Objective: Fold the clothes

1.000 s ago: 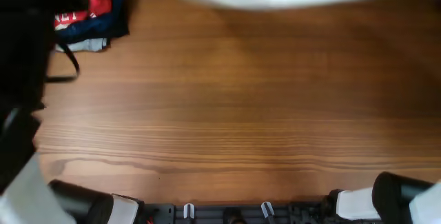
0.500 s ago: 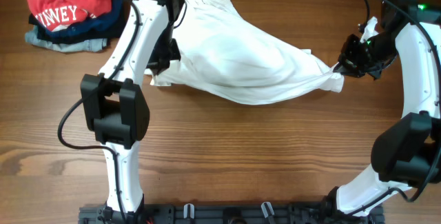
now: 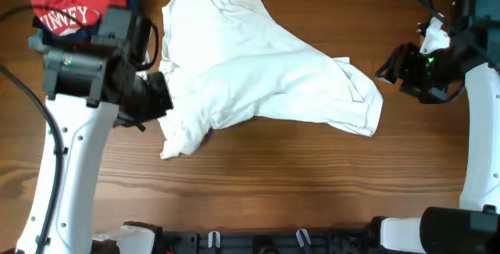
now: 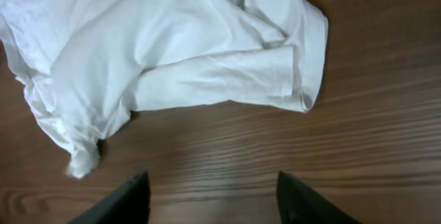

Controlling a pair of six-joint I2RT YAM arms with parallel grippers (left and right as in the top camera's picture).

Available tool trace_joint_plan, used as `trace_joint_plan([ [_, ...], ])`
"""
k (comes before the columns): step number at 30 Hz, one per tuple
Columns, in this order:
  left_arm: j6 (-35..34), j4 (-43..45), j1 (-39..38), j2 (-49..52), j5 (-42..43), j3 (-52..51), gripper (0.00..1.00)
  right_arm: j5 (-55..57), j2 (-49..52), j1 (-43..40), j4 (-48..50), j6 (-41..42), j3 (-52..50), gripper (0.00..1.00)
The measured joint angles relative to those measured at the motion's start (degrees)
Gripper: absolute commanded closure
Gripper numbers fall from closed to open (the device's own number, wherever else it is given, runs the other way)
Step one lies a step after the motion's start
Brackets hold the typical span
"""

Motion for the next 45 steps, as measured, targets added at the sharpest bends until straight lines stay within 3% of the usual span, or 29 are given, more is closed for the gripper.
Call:
trace_joint_plan([
  [2, 0.0, 0.3, 0.0, -0.9, 0.9, -5.4, 0.66, 0.0, 0.1, 0.5, 2.6, -0.2, -0.2, 0.29],
  [4, 0.1, 2.7, 0.0, -0.9, 1.1, -7.6, 0.66, 0.0, 0.2, 0.5, 7.1, -0.3, -0.2, 0.43],
  [6, 0.2, 7.0, 0.0, -0.3, 1.1, -8.3, 0.75, 0.0, 1.5, 0.5, 11.3, -0.1, -0.2, 0.52],
  [9, 0.4, 13.0, 0.0, 1.8, 1.3, -9.3, 0.77, -0.8, 6.0, 0.5, 13.6, -0.3, -0.2, 0.65],
  [10, 0.4, 14.3, 0.0, 3.6, 1.3, -10.1, 0.86, -1.7, 8.5, 0.5, 13.3, -0.7, -0.2, 0.67],
  [11, 0.4, 15.0, 0.0, 5.4, 1.3, -10.9, 0.94, -2.6, 11.2, 0.5, 12.7, -1.0, -0.3, 0.76],
  [13, 0.8, 17.4, 0.0, 9.7, 1.3, -12.5, 0.96, -4.3, 15.7, 1.0, 10.7, -2.2, -0.4, 0.96],
  [18, 0.7, 23.4, 0.1, 22.0, 1.3, -14.1, 0.96, -5.3, 20.8, 5.7, 11.0, -3.3, -5.1, 0.96],
  [25, 0.7, 26.2, 4.8, 33.9, 1.7, -14.6, 0.96, -4.0, 21.1, 7.4, 23.6, 2.1, -24.9, 0.96],
  [30, 0.7, 27.2, 9.9, 35.1, 1.7, -14.6, 0.96, -4.0, 21.1, 6.7, 30.3, 6.1, -32.4, 0.95],
  [39, 1.1, 31.8, 13.1, 36.7, 2.6, -15.7, 0.96, -3.7, 20.3, 4.8, 30.2, 11.3, -33.4, 0.96],
  [45, -0.1, 30.7, 14.0, 36.7, 0.6, -15.7, 0.96, 4.0, 8.9, 4.8, 27.8, 16.2, -34.0, 0.94],
])
